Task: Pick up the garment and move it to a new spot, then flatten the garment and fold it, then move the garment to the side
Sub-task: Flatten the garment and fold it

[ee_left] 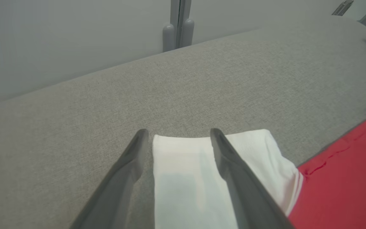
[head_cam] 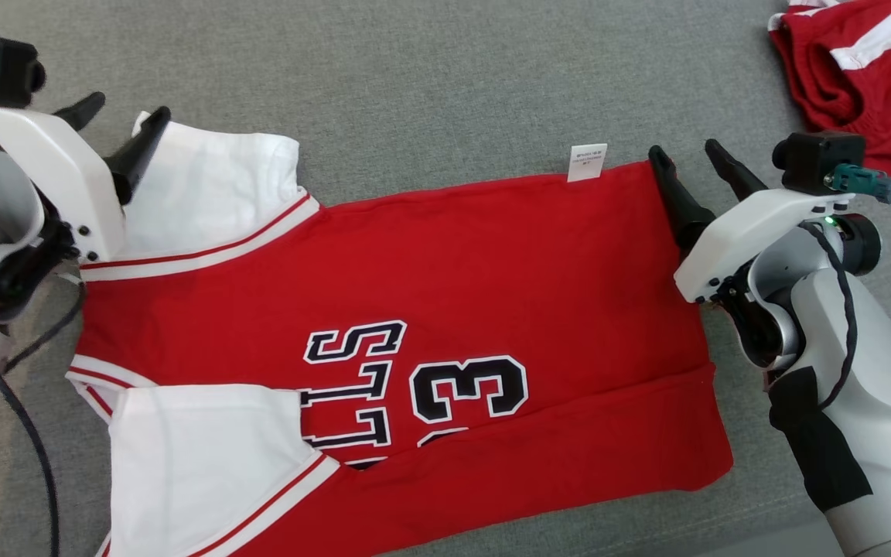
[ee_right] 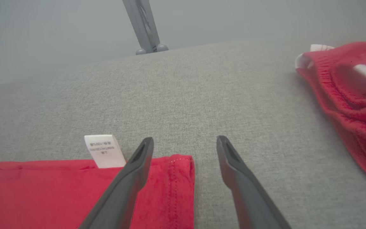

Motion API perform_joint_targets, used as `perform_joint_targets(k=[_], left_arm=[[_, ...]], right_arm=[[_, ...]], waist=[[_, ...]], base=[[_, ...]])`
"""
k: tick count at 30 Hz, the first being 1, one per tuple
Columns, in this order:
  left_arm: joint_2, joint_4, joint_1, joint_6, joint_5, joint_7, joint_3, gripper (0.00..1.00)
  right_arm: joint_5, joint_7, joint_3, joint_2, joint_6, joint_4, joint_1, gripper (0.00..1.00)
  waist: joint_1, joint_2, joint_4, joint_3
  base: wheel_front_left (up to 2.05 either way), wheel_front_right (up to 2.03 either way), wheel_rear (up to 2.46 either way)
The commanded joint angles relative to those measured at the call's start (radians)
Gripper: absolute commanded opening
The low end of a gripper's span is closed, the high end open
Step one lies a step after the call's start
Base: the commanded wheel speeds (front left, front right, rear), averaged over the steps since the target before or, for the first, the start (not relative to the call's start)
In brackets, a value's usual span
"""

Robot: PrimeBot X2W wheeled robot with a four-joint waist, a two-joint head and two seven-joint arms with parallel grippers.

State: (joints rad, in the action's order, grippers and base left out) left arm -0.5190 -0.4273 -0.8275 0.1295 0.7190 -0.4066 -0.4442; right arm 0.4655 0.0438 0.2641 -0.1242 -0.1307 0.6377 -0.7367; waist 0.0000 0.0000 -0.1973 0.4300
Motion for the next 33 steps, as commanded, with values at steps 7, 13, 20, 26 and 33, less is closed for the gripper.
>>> perform_joint_targets(k=[7,13,20,26,33], left_arm=[[-0.085,-0.018,-0.096,0.002,0.123,-0.093,-0.088,1.00],[-0.109,-0.035,-0.143,0.002,0.191,-0.154,-0.149,1.00],[-0.120,-0.085,-0.184,0.002,0.203,-0.156,-0.195,1.00],[-0.123,-0.132,-0.221,0.002,0.211,-0.147,-0.223,1.00],[-0.125,-0.164,-0.252,0.002,0.224,-0.147,-0.258,1.00]], right_arm=[[0.095,0.024,0.095,-0.029,0.000,0.027,-0.042,1.00],[0.142,0.007,0.151,-0.047,0.000,0.058,-0.070,1.00],[0.180,-0.014,0.192,-0.055,0.000,0.090,-0.101,1.00],[0.205,-0.031,0.227,-0.051,0.000,0.108,-0.120,1.00],[0.232,-0.041,0.266,-0.046,0.000,0.121,-0.131,1.00]], waist=[[0.0000,0.0000,-0.035,0.036],[0.0000,0.0000,-0.037,0.048],[0.0000,0.0000,-0.037,0.063],[0.0000,0.0000,-0.047,0.087],[0.0000,0.0000,-0.060,0.104]], base=[[0.00,0.00,0.00],[0.00,0.00,0.00],[0.00,0.00,0.00],[0.00,0.00,0.00],[0.00,0.00,0.00]])
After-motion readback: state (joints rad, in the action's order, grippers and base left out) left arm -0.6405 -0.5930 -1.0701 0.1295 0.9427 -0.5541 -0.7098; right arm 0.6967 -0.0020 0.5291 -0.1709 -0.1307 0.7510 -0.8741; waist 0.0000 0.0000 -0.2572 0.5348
